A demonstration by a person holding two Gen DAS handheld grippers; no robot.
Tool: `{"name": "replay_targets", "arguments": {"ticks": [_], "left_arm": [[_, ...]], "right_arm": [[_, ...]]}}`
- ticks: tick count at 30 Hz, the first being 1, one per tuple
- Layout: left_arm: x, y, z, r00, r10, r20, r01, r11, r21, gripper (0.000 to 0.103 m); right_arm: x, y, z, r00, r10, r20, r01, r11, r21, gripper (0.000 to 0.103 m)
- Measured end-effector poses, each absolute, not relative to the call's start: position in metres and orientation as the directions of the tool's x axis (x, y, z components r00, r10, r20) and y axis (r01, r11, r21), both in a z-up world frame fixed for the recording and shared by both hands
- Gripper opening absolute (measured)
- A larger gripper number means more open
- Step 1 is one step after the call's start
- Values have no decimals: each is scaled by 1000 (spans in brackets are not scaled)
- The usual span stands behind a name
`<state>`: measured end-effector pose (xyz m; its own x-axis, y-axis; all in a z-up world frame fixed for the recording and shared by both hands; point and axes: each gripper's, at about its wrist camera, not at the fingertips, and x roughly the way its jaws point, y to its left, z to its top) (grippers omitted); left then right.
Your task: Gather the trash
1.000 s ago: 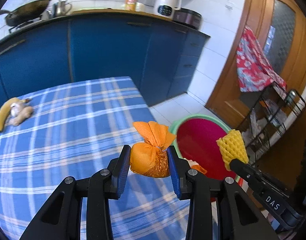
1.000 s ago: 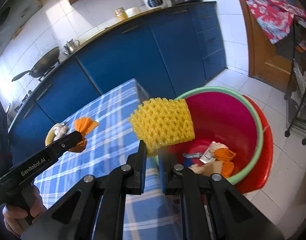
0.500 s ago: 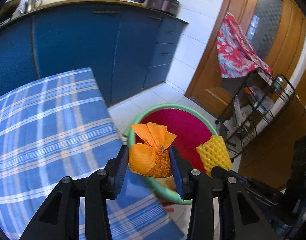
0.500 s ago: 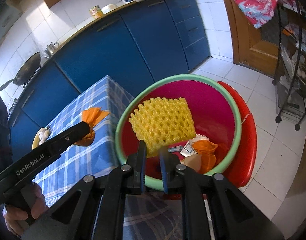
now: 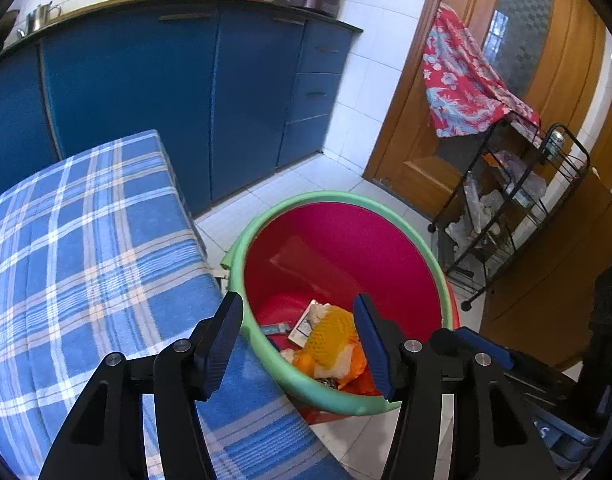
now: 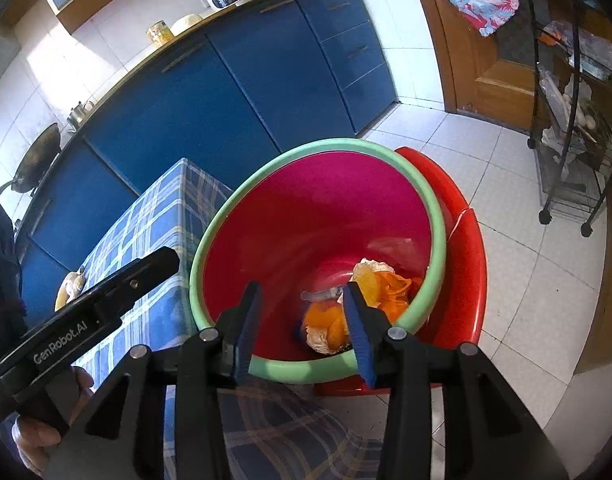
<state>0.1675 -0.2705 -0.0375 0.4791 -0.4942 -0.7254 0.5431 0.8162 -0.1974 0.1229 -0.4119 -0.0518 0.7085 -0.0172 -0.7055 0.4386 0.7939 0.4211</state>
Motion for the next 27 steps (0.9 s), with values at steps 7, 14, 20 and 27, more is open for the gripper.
{"name": "replay_targets", "arguments": {"ticks": [7, 14, 20, 27], "left_arm": [[158, -246, -26, 513, -470, -718, 517, 837, -179, 59], [146, -199, -11, 573, -386, -724, 429, 893, -136, 69], [132, -161, 4, 611, -342, -714, 369, 921, -125, 69], [109, -124, 18, 667, -272, -694, 289, 952, -96, 72]], "right_arm": [[109, -401, -35, 730, -57, -682, 428, 815, 390, 55], [98, -368, -10, 760, -47, -648, 369, 852, 371, 67], [95, -337, 5, 775, -23, -632, 311, 884, 349, 71], [86, -303, 23, 802, -24, -596, 262, 912, 316, 86]]}}
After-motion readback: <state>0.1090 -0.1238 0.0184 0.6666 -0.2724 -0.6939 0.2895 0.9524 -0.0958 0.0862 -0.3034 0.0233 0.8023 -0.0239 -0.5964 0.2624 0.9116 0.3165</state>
